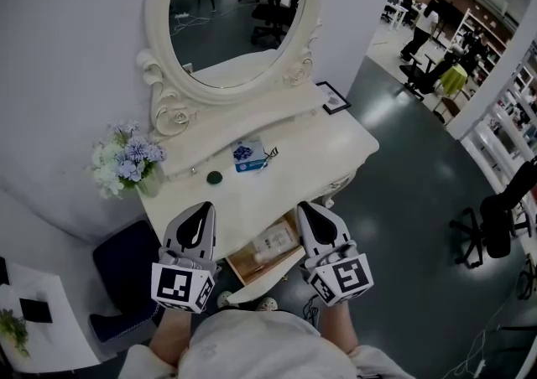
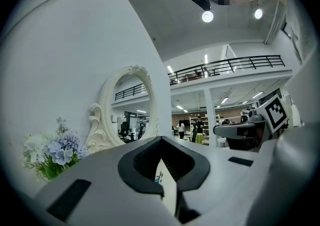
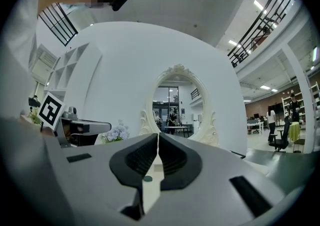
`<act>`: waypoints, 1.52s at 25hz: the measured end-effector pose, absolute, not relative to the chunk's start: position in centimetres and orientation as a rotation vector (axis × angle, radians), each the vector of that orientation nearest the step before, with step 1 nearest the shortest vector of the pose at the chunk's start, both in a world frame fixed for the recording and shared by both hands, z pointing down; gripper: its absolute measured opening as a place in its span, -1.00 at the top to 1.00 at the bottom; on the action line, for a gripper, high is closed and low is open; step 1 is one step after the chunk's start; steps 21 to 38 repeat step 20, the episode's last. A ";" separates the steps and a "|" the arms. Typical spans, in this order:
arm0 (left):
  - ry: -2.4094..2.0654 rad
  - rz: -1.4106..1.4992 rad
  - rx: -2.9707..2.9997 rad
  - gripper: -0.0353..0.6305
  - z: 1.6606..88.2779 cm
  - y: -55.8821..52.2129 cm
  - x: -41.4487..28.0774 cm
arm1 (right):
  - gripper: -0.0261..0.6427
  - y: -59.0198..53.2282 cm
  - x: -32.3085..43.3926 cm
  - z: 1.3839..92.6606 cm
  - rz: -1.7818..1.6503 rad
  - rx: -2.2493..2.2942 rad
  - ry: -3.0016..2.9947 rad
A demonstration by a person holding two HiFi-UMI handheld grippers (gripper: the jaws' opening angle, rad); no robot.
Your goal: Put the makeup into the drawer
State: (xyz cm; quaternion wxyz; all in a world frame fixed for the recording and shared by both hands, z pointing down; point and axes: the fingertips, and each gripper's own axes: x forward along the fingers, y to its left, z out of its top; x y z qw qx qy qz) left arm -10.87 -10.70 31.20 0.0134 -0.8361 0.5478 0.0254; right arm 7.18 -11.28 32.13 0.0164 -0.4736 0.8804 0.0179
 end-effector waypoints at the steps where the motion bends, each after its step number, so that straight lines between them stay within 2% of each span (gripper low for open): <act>1: 1.708 0.079 -2.607 0.85 31.2 -10.7 -10.9 | 0.85 -11.3 7.1 32.1 0.058 -1.470 2.739; 38: 1.717 0.092 -2.642 0.85 31.1 -10.5 -10.4 | 0.85 -10.8 6.8 31.7 0.070 -1.438 2.747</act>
